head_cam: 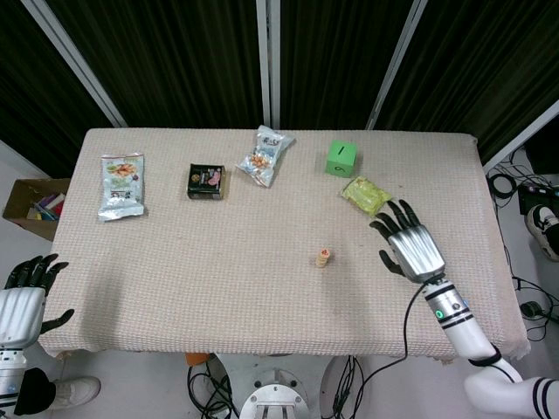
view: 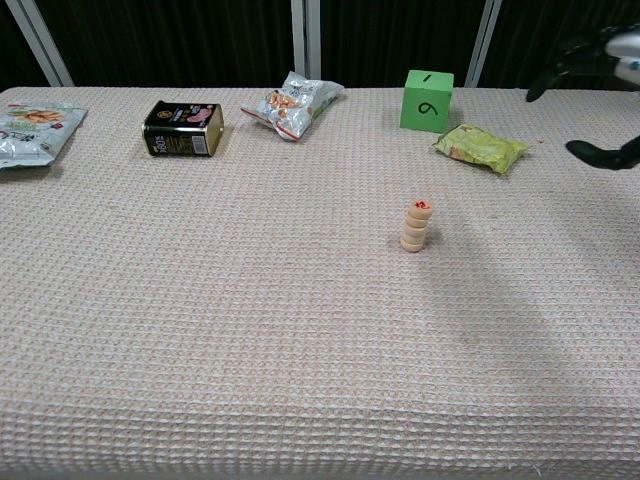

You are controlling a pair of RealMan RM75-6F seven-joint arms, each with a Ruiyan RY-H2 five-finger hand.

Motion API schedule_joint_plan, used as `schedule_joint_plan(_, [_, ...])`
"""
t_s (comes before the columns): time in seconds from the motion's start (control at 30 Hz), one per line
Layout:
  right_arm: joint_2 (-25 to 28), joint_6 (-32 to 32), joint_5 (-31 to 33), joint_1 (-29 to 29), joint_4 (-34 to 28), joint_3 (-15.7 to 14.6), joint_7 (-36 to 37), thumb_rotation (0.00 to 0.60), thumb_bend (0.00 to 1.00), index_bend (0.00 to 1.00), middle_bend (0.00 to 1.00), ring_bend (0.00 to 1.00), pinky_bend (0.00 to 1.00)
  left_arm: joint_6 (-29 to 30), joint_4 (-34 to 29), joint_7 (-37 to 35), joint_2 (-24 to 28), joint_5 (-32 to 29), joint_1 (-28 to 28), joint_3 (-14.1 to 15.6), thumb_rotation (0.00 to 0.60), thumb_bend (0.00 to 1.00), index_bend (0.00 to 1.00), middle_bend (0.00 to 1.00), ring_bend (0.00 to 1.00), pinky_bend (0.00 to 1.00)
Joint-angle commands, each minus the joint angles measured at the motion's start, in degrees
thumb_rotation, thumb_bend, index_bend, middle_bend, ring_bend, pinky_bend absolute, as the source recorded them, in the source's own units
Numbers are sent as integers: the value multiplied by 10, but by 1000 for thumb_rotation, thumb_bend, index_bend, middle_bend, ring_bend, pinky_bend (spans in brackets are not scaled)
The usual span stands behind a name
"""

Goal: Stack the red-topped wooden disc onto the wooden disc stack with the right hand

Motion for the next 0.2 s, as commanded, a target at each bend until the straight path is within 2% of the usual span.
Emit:
schedule_joint_plan(0.03, [41, 82, -14, -75, -22, -30, 37, 600, 378, 193, 192, 13, 74, 3, 1, 1, -2, 2, 0, -1, 600, 0, 228, 135, 100, 157])
schedule_joint_plan(0.2, [48, 166, -42, -152, -1, -60, 85, 600, 379, 141, 150, 10, 74, 9, -1, 6, -5, 7, -1, -4, 600, 0, 228, 135, 100, 157])
